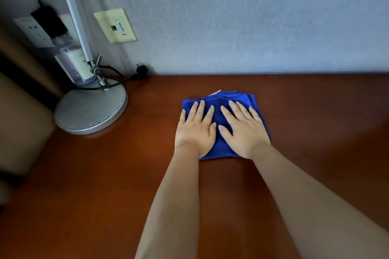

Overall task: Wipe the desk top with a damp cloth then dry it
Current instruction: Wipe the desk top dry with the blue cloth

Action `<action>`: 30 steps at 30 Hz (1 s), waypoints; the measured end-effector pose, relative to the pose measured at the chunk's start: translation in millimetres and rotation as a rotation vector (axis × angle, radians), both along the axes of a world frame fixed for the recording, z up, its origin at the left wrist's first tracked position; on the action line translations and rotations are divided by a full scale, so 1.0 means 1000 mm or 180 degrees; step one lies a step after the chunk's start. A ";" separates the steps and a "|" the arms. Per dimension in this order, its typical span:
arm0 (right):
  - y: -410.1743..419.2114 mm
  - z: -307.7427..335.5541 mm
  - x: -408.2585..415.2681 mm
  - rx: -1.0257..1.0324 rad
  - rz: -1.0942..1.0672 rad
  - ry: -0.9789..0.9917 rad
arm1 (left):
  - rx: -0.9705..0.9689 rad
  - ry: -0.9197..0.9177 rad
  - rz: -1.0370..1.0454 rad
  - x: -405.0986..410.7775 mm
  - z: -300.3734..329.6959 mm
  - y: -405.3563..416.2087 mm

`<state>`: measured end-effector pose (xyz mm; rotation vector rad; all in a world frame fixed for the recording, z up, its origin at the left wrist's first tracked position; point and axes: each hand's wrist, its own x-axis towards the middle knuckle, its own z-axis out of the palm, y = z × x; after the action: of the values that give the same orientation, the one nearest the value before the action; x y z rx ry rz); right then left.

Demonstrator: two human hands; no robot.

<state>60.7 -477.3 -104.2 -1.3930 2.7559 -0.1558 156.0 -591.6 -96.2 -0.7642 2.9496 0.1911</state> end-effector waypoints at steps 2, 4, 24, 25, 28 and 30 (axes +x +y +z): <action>0.012 0.001 0.016 0.0006 -0.0009 -0.0026 | 0.0000 -0.0002 -0.0021 0.015 -0.001 0.011; 0.025 0.002 0.034 0.0002 -0.0029 -0.0042 | -0.0008 0.0000 -0.0031 0.032 -0.001 0.023; 0.146 0.000 0.201 -0.0025 -0.0228 -0.0118 | -0.0056 -0.0060 -0.0268 0.190 0.000 0.138; 0.144 -0.001 0.199 -0.0053 -0.0239 -0.0105 | -0.0047 -0.0045 -0.0270 0.188 0.000 0.137; 0.135 -0.004 0.190 -0.0085 -0.0246 -0.0098 | -0.0034 -0.0042 -0.0295 0.178 -0.001 0.128; 0.127 -0.004 0.180 -0.0106 -0.0261 -0.0080 | -0.0059 -0.0051 -0.0273 0.168 -0.001 0.121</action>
<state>240.9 -350.2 -108.5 -1.2768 2.8038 -0.2218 324.4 -470.8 -96.8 -0.6366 2.9654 0.1508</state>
